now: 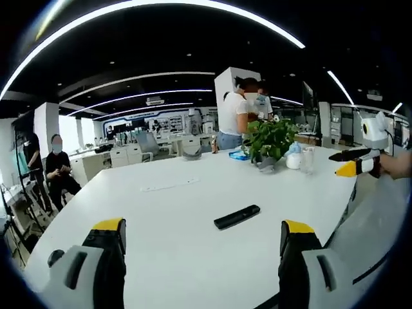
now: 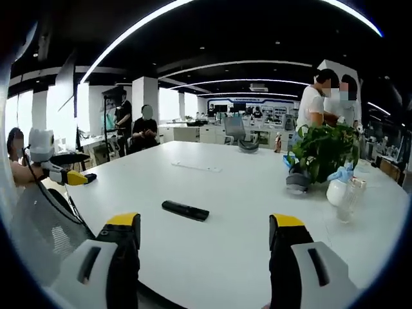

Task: Press the specified remote control buttons in sequence, fully releasing each button before pressing the next.

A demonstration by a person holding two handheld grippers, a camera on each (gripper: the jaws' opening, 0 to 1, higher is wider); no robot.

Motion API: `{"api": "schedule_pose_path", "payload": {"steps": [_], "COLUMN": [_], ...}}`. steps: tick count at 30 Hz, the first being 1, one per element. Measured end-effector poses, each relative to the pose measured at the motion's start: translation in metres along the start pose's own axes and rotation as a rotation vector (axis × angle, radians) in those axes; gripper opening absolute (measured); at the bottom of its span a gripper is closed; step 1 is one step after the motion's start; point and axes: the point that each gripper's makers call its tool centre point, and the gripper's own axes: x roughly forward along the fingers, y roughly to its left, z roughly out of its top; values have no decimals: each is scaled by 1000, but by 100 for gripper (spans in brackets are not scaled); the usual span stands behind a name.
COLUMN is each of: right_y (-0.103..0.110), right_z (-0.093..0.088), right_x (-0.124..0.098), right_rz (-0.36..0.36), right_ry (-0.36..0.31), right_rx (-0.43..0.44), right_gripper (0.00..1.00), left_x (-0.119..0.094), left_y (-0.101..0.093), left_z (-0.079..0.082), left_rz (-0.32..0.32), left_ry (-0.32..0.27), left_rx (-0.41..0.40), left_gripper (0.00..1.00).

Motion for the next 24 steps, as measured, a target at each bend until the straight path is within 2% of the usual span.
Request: {"api": "schedule_pose_path", "payload": {"steps": [5,9,12,16,19,20,22,24], "right_y": [-2,2,3,1,-7,-9,-15,-18], "right_z": [-4,-3,-2,-3,5,6,6,5], "right_x": [0,1,2,1,-2,-3,-4,-4], "right_rz": [-39,-48,-37,-21,-43,-43,-60,-60], "right_ry": [32,44,45,44,0,-12,-15,-14], "right_rx": [-64,-104,-118,-75,-44,-36,-15,15], "right_gripper": [84,84,81,81,78,77,74,74], "left_x": [3,1,2,4,6,7,7,11], "left_y": [-9,-9,-5,-3,-10,-10,-11,-11], "left_z": [-8,-1,-6,-10,-18,-18,-21,-15], "left_rz": [-47,-42,-28,-14,-63,-67,-79,-105], "left_ry": [31,-7,20,49,110,112,163,167], "left_rx": [-1,16,-7,-6,20,15,-23,-19], "left_gripper": [97,97,98,98,98,97,95,95]}}
